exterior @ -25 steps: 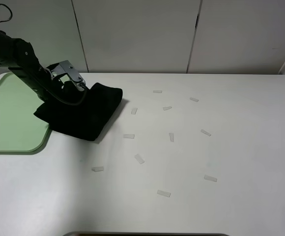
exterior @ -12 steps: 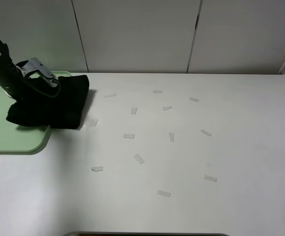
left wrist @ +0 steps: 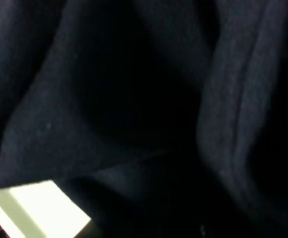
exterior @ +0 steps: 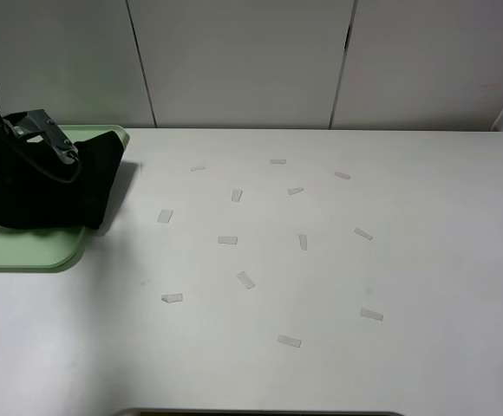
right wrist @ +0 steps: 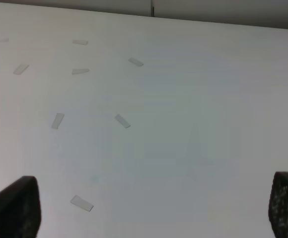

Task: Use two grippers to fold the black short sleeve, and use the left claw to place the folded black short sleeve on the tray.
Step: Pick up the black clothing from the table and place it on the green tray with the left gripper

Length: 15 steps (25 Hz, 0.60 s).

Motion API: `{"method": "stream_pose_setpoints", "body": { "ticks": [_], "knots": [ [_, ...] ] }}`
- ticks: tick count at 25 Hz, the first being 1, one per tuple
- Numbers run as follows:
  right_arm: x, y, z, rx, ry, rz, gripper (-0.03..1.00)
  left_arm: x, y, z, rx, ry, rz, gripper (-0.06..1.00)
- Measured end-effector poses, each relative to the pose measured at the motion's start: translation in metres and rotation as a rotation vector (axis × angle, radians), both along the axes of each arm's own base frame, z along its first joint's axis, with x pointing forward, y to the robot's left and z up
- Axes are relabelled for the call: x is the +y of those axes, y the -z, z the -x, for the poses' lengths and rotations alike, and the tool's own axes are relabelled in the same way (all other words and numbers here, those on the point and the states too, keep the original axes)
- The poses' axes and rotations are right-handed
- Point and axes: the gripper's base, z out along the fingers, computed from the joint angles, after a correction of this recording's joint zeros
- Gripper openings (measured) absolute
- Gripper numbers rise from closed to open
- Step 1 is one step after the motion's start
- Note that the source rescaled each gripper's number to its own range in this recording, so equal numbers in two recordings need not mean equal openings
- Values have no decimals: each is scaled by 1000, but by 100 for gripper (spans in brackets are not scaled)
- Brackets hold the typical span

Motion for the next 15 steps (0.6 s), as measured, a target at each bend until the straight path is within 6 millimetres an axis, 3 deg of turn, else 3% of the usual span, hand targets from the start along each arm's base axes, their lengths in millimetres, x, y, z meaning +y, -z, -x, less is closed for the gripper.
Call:
{"method": "stream_pose_setpoints", "body": {
  "ticks": [7,15],
  "knots": [
    [0,0,0,0,0,0,100,19,-1,4,15,-62,-69,14],
    [0,0,0,0,0,0,100,24,-2,5,0,-102,-80,14]
  ]
}}
